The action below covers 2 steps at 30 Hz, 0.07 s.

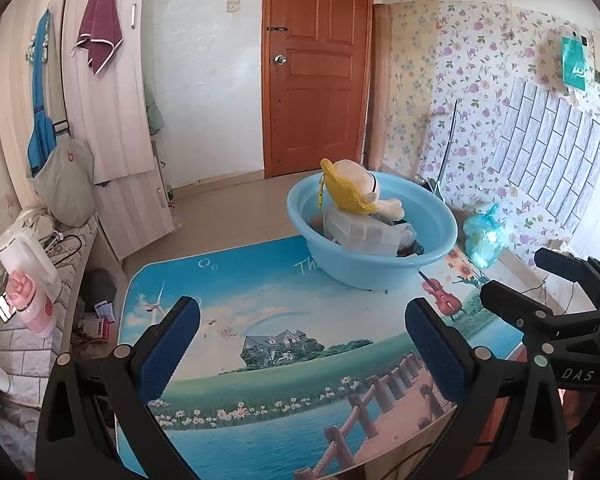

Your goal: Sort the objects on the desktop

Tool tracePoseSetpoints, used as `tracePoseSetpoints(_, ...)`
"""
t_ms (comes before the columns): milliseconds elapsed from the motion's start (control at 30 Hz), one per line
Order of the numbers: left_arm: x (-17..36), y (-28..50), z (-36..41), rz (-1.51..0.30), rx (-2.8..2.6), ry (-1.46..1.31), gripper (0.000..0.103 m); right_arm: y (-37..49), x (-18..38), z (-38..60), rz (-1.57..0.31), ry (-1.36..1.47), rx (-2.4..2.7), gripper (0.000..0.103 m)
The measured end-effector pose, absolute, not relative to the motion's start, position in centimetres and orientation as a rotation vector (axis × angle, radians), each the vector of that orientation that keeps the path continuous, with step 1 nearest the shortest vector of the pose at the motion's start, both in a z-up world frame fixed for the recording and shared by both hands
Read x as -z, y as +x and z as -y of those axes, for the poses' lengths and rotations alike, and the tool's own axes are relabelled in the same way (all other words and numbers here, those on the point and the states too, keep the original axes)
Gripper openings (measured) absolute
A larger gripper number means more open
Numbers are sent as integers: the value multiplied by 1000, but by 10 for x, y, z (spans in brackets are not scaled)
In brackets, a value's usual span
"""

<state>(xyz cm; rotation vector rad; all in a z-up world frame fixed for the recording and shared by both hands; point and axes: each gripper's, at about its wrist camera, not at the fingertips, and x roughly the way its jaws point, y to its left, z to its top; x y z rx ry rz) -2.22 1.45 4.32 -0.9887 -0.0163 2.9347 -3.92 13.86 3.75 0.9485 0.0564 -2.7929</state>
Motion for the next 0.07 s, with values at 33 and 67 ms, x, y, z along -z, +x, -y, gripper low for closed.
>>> tracePoseSetpoints(33, -43, -22, -15, 11, -2936, -987, 103, -39, -38, -139, -57, 948, 2792, 103)
tracePoseSetpoints(67, -44, -22, -15, 10, -2934, -988, 103, -39, -38, -139, -58, 948, 2792, 103)
